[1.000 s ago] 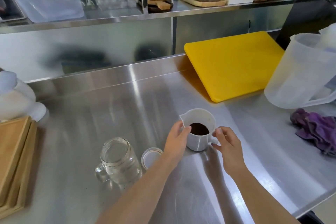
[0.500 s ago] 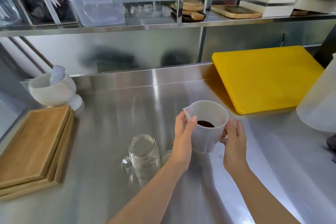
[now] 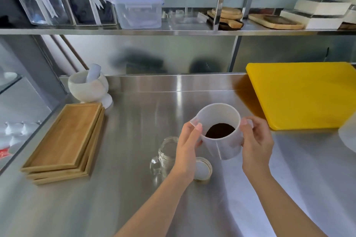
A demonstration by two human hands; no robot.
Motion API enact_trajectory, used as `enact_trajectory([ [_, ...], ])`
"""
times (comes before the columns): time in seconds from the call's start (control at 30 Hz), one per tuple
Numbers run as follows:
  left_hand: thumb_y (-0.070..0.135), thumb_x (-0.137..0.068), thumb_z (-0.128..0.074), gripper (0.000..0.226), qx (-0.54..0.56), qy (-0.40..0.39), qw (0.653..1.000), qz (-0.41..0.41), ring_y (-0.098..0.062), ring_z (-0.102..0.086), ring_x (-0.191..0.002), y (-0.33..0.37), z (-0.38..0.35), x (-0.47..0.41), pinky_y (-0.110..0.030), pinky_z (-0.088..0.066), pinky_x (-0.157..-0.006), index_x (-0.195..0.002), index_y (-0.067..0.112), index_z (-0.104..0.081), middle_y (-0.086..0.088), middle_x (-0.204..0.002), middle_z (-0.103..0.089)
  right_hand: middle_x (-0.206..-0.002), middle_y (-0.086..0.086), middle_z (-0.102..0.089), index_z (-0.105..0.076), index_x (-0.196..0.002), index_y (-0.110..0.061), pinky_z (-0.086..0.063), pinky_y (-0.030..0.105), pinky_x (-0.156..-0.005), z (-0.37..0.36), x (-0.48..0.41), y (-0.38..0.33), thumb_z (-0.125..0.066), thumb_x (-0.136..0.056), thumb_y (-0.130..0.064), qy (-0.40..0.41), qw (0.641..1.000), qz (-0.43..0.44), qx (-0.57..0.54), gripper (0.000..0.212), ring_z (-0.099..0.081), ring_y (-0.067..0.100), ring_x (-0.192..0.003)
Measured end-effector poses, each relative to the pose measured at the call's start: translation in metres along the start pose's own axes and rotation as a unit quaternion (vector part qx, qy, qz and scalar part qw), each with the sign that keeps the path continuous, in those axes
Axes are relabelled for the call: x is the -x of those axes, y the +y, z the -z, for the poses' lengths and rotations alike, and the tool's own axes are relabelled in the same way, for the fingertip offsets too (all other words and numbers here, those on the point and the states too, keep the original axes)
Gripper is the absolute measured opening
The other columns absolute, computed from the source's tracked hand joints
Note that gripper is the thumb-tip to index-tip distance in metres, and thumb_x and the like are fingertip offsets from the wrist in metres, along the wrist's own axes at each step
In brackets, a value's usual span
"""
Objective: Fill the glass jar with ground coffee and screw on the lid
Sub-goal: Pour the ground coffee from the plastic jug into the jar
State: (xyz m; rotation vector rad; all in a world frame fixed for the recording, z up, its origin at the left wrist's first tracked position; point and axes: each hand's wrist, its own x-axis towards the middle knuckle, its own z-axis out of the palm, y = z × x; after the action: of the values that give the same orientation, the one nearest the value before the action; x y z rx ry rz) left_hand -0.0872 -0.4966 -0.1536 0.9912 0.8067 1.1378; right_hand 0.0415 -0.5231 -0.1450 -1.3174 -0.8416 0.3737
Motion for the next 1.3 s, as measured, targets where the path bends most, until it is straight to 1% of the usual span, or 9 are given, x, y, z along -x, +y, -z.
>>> enact_trajectory([
  [0.17,0.036,-0.080,-0.056,0.037,-0.022,0.061,0.997,-0.051,-0.023,-0.061,-0.110,0.015,0.024,0.009,-0.037,-0.046,-0.101,-0.105,0.011,-0.064,-0.005,-0.107,-0.069,-0.084,-0.010,-0.059,-0.056,-0.081,-0.035,-0.044,0.019,-0.061,-0.005,0.000,-0.008,-0.061,-0.087,-0.019,-0.036,0.999,0.029,0.024,0.017,-0.056,0.010,-0.080],
  [0.3,0.031,-0.090,-0.056,0.024,-0.087,0.110,0.987,-0.077,0.009,-0.060,-0.093,0.022,0.050,0.011,-0.007,-0.044,-0.080,-0.107,0.017,-0.064,0.009,-0.103,-0.068,-0.092,-0.003,-0.062,-0.061,-0.093,-0.022,-0.043,0.017,-0.063,-0.010,-0.005,-0.010,-0.061,-0.087,-0.019,-0.072,0.994,0.043,0.063,0.008,-0.055,0.007,-0.084],
  [0.43,0.025,-0.092,-0.054,0.026,-0.114,0.157,0.979,-0.054,0.022,-0.056,-0.081,0.014,0.078,0.005,0.003,-0.040,-0.069,-0.114,0.014,-0.062,0.012,-0.103,-0.064,-0.090,-0.002,-0.062,-0.063,-0.091,-0.019,-0.041,0.010,-0.061,-0.017,-0.008,-0.010,-0.062,-0.086,-0.015,-0.108,0.988,0.051,0.101,0.007,-0.054,0.004,-0.083],
  [0.57,0.028,-0.091,-0.054,0.029,-0.132,0.166,0.977,-0.004,0.009,-0.056,-0.099,0.000,0.097,0.007,-0.010,-0.040,-0.082,-0.118,0.017,-0.061,0.012,-0.111,-0.063,-0.078,-0.011,-0.060,-0.062,-0.080,-0.021,-0.039,0.004,-0.057,-0.024,-0.008,-0.007,-0.065,-0.084,-0.014,-0.131,0.982,0.058,0.122,0.008,-0.052,-0.005,-0.074],
  [0.67,0.028,-0.091,-0.054,0.026,-0.177,0.157,0.971,0.034,-0.008,-0.059,-0.103,-0.014,0.106,0.005,-0.022,-0.039,-0.088,-0.113,0.018,-0.064,0.006,-0.112,-0.066,-0.075,-0.005,-0.061,-0.063,-0.076,-0.018,-0.037,0.004,-0.056,-0.028,-0.009,-0.005,-0.067,-0.082,-0.015,-0.146,0.977,0.060,0.142,0.008,-0.051,-0.004,-0.070],
  [0.83,0.023,-0.095,-0.043,0.025,-0.241,0.114,0.962,0.066,-0.015,-0.055,-0.083,-0.033,0.116,0.002,-0.028,-0.041,-0.078,-0.084,0.017,-0.064,0.003,-0.086,-0.063,-0.076,0.002,-0.061,-0.063,-0.078,-0.017,-0.038,0.019,-0.059,-0.029,-0.012,-0.004,-0.069,-0.081,-0.022,-0.173,0.962,0.090,0.193,0.008,-0.053,0.009,-0.072],
  [1.03,0.050,-0.090,-0.035,0.039,-0.243,0.123,0.956,0.108,-0.019,-0.053,-0.077,-0.044,0.117,0.005,-0.035,-0.044,-0.077,-0.073,0.021,-0.056,0.006,-0.074,-0.057,-0.076,-0.001,-0.059,-0.064,-0.079,-0.015,-0.039,0.022,-0.057,-0.035,-0.021,-0.013,-0.059,-0.076,-0.037,-0.211,0.923,0.187,0.263,0.023,-0.052,0.017,-0.070],
  [1.13,0.050,-0.094,-0.035,0.047,-0.251,0.149,0.950,0.111,-0.016,-0.049,-0.073,-0.044,0.113,0.012,-0.028,-0.038,-0.068,-0.082,0.007,-0.051,0.005,-0.074,-0.051,-0.076,-0.001,-0.061,-0.065,-0.079,-0.012,-0.043,0.030,-0.056,-0.041,-0.027,-0.020,-0.059,-0.076,-0.038,-0.231,0.904,0.221,0.284,0.026,-0.052,0.019,-0.068],
  [1.3,0.043,-0.095,-0.036,0.041,-0.274,0.155,0.947,0.058,-0.017,-0.033,-0.066,-0.043,0.112,0.015,-0.029,-0.030,-0.061,-0.066,0.014,-0.030,0.004,-0.067,-0.034,-0.078,0.000,-0.063,-0.065,-0.081,-0.016,-0.054,0.041,-0.058,-0.052,-0.033,-0.026,-0.059,-0.075,-0.041,-0.255,0.875,0.255,0.324,0.026,-0.055,0.020,-0.069],
])
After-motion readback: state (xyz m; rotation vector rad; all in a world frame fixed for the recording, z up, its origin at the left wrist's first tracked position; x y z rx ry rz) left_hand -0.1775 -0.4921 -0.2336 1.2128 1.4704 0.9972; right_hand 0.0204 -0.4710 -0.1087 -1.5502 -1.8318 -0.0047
